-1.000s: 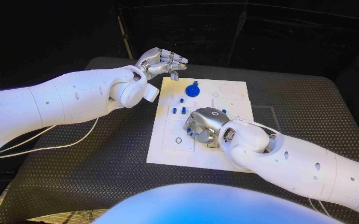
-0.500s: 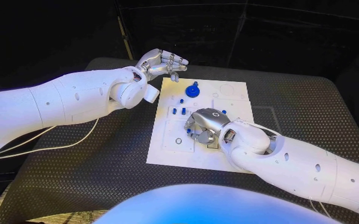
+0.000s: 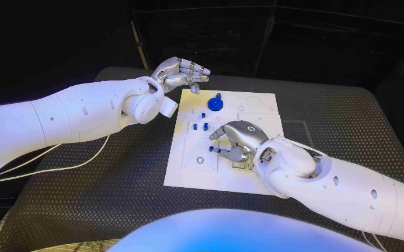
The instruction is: Assemble the parts on the task board
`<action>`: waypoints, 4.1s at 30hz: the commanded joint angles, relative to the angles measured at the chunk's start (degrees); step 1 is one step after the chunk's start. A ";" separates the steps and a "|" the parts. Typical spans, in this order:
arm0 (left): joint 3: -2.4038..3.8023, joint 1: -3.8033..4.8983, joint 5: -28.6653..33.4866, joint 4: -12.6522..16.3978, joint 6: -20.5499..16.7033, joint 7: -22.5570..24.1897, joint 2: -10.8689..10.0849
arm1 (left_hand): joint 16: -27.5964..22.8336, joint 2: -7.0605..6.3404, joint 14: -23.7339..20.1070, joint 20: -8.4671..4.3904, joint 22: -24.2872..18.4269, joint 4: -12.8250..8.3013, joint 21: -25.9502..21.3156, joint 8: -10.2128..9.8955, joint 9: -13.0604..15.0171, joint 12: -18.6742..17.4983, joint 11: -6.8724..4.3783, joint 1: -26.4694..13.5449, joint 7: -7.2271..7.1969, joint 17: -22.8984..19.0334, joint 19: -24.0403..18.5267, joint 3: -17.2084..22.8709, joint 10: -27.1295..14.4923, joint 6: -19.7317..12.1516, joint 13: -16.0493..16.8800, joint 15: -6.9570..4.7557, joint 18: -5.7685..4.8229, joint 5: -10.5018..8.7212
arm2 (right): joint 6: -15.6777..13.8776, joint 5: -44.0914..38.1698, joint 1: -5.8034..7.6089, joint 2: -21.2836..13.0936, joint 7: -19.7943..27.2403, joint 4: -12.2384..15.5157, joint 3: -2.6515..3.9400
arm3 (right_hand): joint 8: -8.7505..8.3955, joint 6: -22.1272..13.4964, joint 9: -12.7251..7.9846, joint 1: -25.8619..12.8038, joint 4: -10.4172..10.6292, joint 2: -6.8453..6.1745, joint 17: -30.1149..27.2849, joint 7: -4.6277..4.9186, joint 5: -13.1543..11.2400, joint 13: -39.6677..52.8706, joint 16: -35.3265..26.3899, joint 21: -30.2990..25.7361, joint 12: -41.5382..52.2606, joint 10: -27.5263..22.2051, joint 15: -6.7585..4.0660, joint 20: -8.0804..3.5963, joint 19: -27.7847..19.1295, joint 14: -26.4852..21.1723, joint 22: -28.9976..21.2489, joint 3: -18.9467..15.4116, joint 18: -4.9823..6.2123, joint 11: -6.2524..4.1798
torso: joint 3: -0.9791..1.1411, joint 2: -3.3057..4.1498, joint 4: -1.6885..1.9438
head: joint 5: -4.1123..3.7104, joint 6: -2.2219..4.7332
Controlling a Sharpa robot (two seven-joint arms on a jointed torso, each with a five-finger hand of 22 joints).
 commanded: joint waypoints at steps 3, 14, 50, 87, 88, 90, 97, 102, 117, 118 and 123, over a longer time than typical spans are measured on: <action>0.03 0.08 0.28 -0.18 0.82 0.00 0.19 | -0.33 0.11 0.31 0.06 -0.09 0.20 -0.39 -0.21 -0.08 0.25 0.07 -0.62 0.31 -0.06 -0.21 -0.06 -0.52 -0.23 -0.09 0.27 0.79 -0.05 | -3.81 3.68 0.13 -2.66 1.08 1.76 0.21 | -0.01 -0.58 0.05 0.01 0.15 -0.36 -0.71 -0.17 0.29 0.20 -0.58 -0.38 0.97 -0.56 -0.11 0.02 -0.44 -0.60 -0.11 -0.56 0.79 0.02 | -0.08 -0.16 0.02 | -0.76 0.92; 0.01 0.08 0.28 -0.27 0.87 -0.16 -0.06 | -0.35 0.13 0.33 0.05 -0.11 0.15 -0.40 -0.22 -0.07 0.26 0.07 -0.54 0.31 -0.07 -0.18 -0.03 -0.54 -0.24 -0.09 0.26 0.80 -0.04 | -0.83 4.40 0.37 -9.00 -1.23 1.88 2.92 | 0.24 -0.46 0.16 0.04 0.48 -0.50 -0.71 -0.37 -0.02 0.45 -0.07 -0.46 3.90 0.31 -0.38 -0.17 -0.16 -0.30 -0.25 -1.81 0.84 -0.35 | -0.31 -0.57 -0.08 | -1.47 1.55; -0.01 0.08 0.28 -0.14 1.06 -0.24 -0.10 | -0.38 0.15 0.36 0.04 -0.14 0.06 -0.43 -0.21 -0.06 0.30 0.07 -0.42 0.31 -0.08 -0.14 0.00 -0.56 -0.24 -0.08 0.25 0.80 -0.04 | -3.95 4.36 0.44 -7.51 1.62 -1.72 4.35 | 0.08 -0.31 0.09 1.80 0.51 -0.21 -0.95 -0.14 0.08 -0.46 0.69 -0.30 5.99 -1.05 -0.37 -0.35 0.57 0.60 -0.36 -2.78 0.78 -0.22 | -0.26 -0.55 -0.07 | -1.63 1.48; -0.01 0.08 0.28 -0.15 1.16 -0.37 -0.14 | -0.41 0.19 0.39 0.03 -0.18 -0.03 -0.45 -0.19 -0.04 0.36 0.05 -0.28 0.30 -0.09 -0.09 0.04 -0.56 -0.20 -0.07 0.24 0.81 -0.04 | 2.73 -0.38 0.78 -6.62 -2.97 -4.51 4.52 | 1.22 5.46 0.40 3.28 1.86 1.98 3.26 -0.47 -1.71 -0.56 4.19 4.40 7.12 5.38 -1.28 -1.05 5.61 3.42 6.55 1.46 -0.31 -1.16 | -0.28 -0.52 -0.07 | -1.73 1.37; -0.01 0.08 0.28 -0.15 1.17 -0.39 -0.14 | -0.42 0.19 0.40 0.03 -0.19 -0.04 -0.46 -0.18 -0.04 0.37 0.06 -0.28 0.31 -0.09 -0.08 0.04 -0.56 -0.19 -0.07 0.24 0.81 -0.04 | 2.58 -0.38 0.78 -6.60 -2.96 -4.54 4.52 | 1.25 5.58 0.40 3.29 1.86 1.99 3.34 -0.50 -1.77 -0.55 4.23 4.50 7.07 5.58 -1.31 -1.08 5.71 3.45 6.69 1.63 -0.33 -1.20 | -0.28 -0.52 -0.07 | -1.73 1.37; -0.01 0.08 0.28 -0.17 1.23 -0.47 -0.15 | -0.44 0.22 0.41 0.02 -0.21 -0.04 -0.47 -0.17 -0.03 0.39 0.07 -0.27 0.32 -0.10 -0.06 0.04 -0.56 -0.17 -0.06 0.24 0.80 -0.05 | 2.18 -0.38 0.78 -6.52 -2.95 -4.62 4.52 | 1.36 6.11 0.42 3.38 1.86 2.10 3.38 -0.62 -2.12 -0.52 4.25 5.03 6.92 6.48 -1.47 -1.20 6.24 3.50 7.51 2.32 -0.47 -1.39 | -0.30 -0.55 -0.05 | -1.76 1.29; -0.01 0.08 0.28 -0.17 1.40 -0.69 -0.20 | -0.44 0.22 0.41 0.02 -0.21 -0.04 -0.47 -0.17 -0.03 0.39 0.07 -0.27 0.32 -0.10 -0.06 0.04 -0.56 -0.17 -0.06 0.24 0.80 -0.05 | 1.34 -0.39 0.78 -5.98 -3.34 -5.20 4.52 | 2.06 8.17 0.59 3.24 1.97 2.46 4.31 -1.38 -3.10 -0.39 4.73 6.23 6.53 9.32 -2.06 -1.71 7.44 3.85 9.32 3.85 -0.77 -2.18 | -0.29 -0.53 -0.04 | -1.78 1.19; -0.01 0.09 0.28 -0.12 1.48 -0.80 -0.25 | -0.44 0.21 0.41 0.03 -0.21 -0.03 -0.48 -0.17 -0.03 0.40 0.07 -0.28 0.32 -0.10 -0.05 0.03 -0.57 -0.17 -0.07 0.24 0.80 -0.05 | -0.62 -0.78 0.78 -5.78 -4.09 -5.33 4.52 | 2.53 9.45 0.71 3.91 1.33 2.96 4.85 -1.86 -3.36 -0.25 5.03 6.87 6.46 11.37 -2.56 -2.17 8.02 4.05 10.30 4.95 -0.92 -2.76 | -0.30 -0.52 -0.04 | -1.74 1.11; -0.02 0.08 0.28 -0.64 1.91 -0.93 -0.20 | -0.47 0.25 0.42 0.03 -0.24 -0.01 -0.50 -0.18 -0.03 0.41 0.09 -0.30 0.33 -0.11 -0.04 0.02 -0.60 -0.18 -0.07 0.25 0.80 -0.06 | -2.53 4.38 0.79 -7.77 -3.28 0.29 8.85 | 2.45 10.16 0.58 5.13 -0.98 2.72 5.82 -1.99 -2.44 -0.01 5.62 8.03 6.20 13.79 -2.99 -2.74 8.75 4.33 11.76 6.91 -1.17 -3.18 | -0.27 -0.60 -0.09 | -2.08 1.32; -0.02 0.08 0.28 -0.69 1.92 -0.93 -0.19 | -0.47 0.25 0.42 0.03 -0.24 -0.01 -0.50 -0.18 -0.03 0.41 0.09 -0.30 0.33 -0.11 -0.04 0.02 -0.60 -0.18 -0.07 0.25 0.80 -0.06 | -2.57 4.76 0.79 -7.92 -3.13 0.95 9.36 | 2.44 10.16 0.57 5.14 -1.03 2.70 5.81 -1.98 -2.41 -0.01 5.62 8.05 6.18 13.80 -2.99 -2.74 8.75 4.32 11.78 6.94 -1.17 -3.18 | -0.26 -0.57 -0.07 | -2.08 1.35; -0.02 0.08 0.28 -0.79 1.93 -0.88 -0.12 | -0.47 0.25 0.42 0.03 -0.24 -0.01 -0.50 -0.18 -0.03 0.41 0.09 -0.30 0.33 -0.11 -0.04 0.02 -0.60 -0.18 -0.07 0.25 0.80 -0.06 | -2.51 6.60 0.79 -8.49 -2.29 4.22 10.70 | 2.40 10.18 0.55 5.20 -1.27 2.62 5.85 -1.98 -2.23 -0.01 5.64 8.13 6.12 13.86 -3.01 -2.77 8.77 4.33 11.87 7.09 -1.18 -3.17 | -0.32 -0.52 -0.01 | -2.05 1.34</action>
